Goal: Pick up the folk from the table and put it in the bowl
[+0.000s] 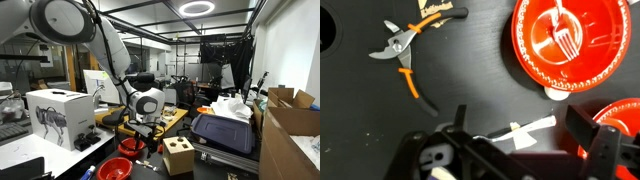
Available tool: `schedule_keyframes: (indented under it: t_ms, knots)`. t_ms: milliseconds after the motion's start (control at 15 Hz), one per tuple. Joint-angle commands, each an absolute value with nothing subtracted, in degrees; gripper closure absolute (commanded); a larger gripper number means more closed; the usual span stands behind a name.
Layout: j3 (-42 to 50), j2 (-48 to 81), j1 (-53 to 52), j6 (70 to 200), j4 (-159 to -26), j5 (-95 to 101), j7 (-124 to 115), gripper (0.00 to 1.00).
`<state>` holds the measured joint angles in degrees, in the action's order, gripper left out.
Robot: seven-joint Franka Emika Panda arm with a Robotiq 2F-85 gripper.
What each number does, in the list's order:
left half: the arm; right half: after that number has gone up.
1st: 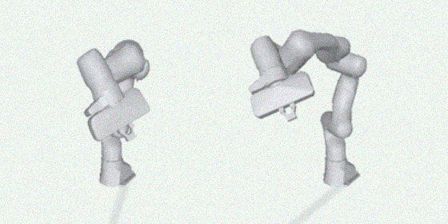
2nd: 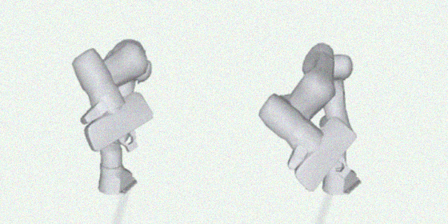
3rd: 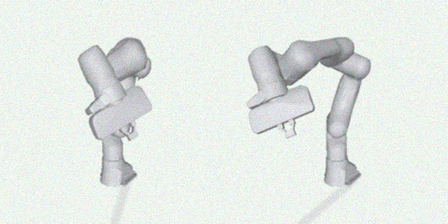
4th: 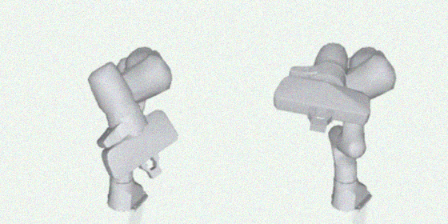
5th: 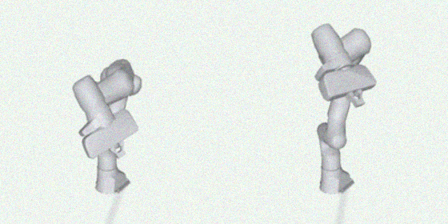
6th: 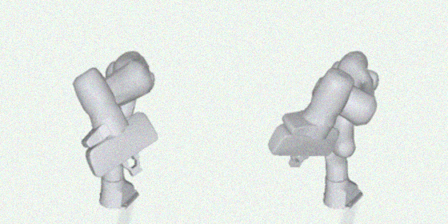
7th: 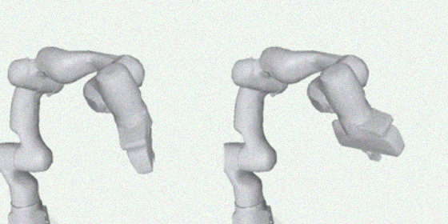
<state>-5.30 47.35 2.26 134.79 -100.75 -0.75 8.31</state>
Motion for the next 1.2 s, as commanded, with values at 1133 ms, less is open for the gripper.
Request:
schedule_keyframes:
  t_ms: [1133]
  knots:
    - [-1.7,23.1,3.5,146.0,-123.7,-6.0,0.1,0.0]
